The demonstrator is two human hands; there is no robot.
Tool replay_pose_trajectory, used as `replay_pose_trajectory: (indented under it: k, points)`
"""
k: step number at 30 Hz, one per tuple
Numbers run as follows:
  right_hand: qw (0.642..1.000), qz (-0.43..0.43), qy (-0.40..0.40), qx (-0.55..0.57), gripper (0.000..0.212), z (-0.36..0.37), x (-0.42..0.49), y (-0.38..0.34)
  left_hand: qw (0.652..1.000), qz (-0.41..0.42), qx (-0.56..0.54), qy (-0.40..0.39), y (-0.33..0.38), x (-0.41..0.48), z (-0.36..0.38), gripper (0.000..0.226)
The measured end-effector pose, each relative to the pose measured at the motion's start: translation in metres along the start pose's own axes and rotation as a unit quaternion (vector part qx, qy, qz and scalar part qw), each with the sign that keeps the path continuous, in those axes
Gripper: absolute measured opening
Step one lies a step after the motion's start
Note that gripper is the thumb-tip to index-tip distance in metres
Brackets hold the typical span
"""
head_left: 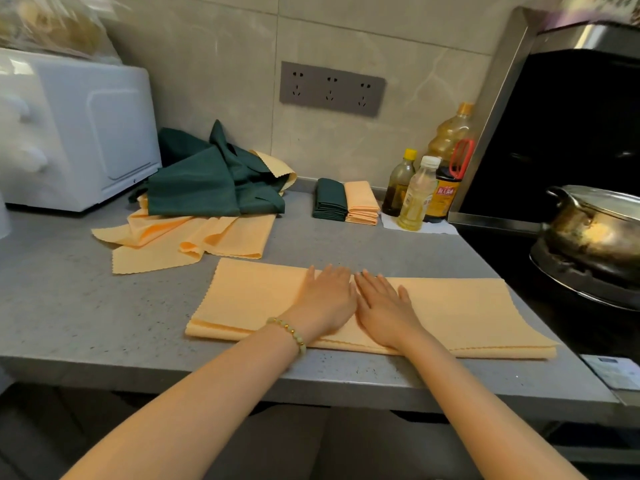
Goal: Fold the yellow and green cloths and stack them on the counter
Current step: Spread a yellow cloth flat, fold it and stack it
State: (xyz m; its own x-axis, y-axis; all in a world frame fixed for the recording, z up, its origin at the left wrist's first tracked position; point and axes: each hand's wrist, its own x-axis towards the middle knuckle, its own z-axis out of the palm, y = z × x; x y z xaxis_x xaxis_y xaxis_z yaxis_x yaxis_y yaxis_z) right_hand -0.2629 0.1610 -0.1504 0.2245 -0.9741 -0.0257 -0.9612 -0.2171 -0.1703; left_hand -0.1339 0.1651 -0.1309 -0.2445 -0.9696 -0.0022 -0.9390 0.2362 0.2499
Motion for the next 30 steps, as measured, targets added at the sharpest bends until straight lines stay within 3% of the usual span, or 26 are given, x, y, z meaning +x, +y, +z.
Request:
replay_pose_trajectory:
  k: [9, 23, 30]
  points:
    - [0.999, 0.049, -0.019, -0.014, 0.057, -0.002, -0.003, 0.009, 0.999, -0.011, 0.036, -0.017, -0.007, 0.003, 0.014, 0.055]
    - [0.985, 0.17, 0.036, 0.005, 0.061, -0.025, -0.026, 0.145, 0.998, -0.003, 0.052, -0.023, -0.009, 0.003, 0.016, 0.058]
    - [0.979, 0.198, 0.037, -0.007, 0.059, -0.028, -0.032, 0.171, 0.998, -0.002, 0.052, -0.025, -0.009, 0.003, 0.015, 0.058]
